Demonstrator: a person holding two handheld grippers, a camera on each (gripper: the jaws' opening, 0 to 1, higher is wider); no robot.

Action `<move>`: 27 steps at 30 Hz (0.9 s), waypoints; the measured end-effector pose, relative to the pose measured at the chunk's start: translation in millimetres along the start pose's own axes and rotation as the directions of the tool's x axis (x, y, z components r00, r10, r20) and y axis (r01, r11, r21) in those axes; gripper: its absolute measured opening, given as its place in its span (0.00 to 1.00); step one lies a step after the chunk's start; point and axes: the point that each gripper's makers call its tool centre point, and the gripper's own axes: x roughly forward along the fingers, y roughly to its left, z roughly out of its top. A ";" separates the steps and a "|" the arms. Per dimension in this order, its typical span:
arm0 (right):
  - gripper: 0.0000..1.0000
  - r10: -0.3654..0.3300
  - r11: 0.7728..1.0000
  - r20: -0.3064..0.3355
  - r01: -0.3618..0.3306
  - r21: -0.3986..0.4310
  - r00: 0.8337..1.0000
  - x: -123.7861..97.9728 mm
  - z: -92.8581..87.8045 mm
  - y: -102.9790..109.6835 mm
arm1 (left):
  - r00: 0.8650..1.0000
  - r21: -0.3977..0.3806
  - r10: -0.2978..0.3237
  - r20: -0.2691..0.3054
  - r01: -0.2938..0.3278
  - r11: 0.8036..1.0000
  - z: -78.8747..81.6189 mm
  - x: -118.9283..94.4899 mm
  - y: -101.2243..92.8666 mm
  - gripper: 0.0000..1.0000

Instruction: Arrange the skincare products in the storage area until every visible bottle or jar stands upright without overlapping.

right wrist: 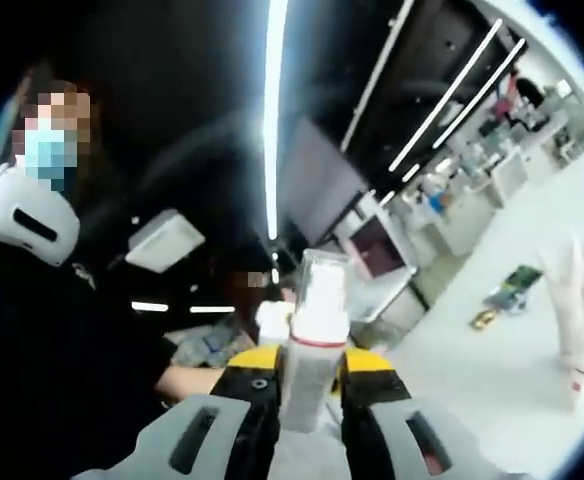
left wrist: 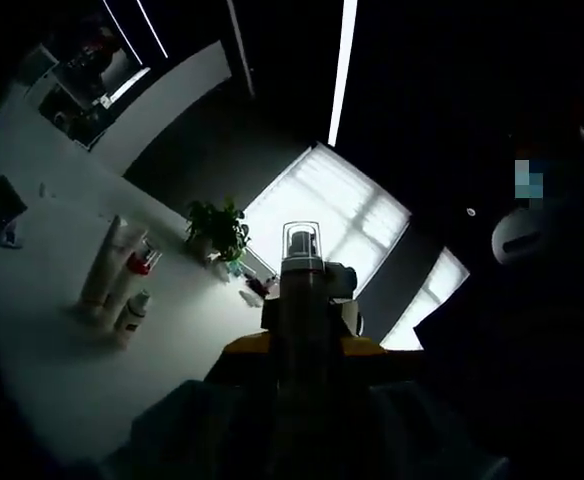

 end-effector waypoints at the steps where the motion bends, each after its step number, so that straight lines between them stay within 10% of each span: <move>1: 0.15 -0.026 1.000 0.000 0.026 -0.007 1.000 -0.6 -0.5 -5.0 | 1.000 -0.004 -0.002 0.000 0.002 1.000 -0.2 -0.3 -0.3 0.25; 18: 0.13 -0.231 0.969 -0.027 0.227 -0.100 0.973 -0.2 11.3 -22.7 | 0.996 0.036 0.091 -0.013 -0.090 0.995 4.1 2.6 9.7 0.29; 22: 0.13 -0.431 0.881 -0.114 0.391 -0.266 0.895 -13.5 6.5 -49.6 | 0.971 0.141 0.231 -0.065 -0.220 0.965 0.8 -4.4 22.7 0.42; 27: 0.13 -0.530 0.803 -0.179 0.424 -0.418 0.829 -14.8 -1.4 -56.9 | 0.961 0.153 0.276 0.029 -0.277 0.949 23.6 -3.2 18.4 0.57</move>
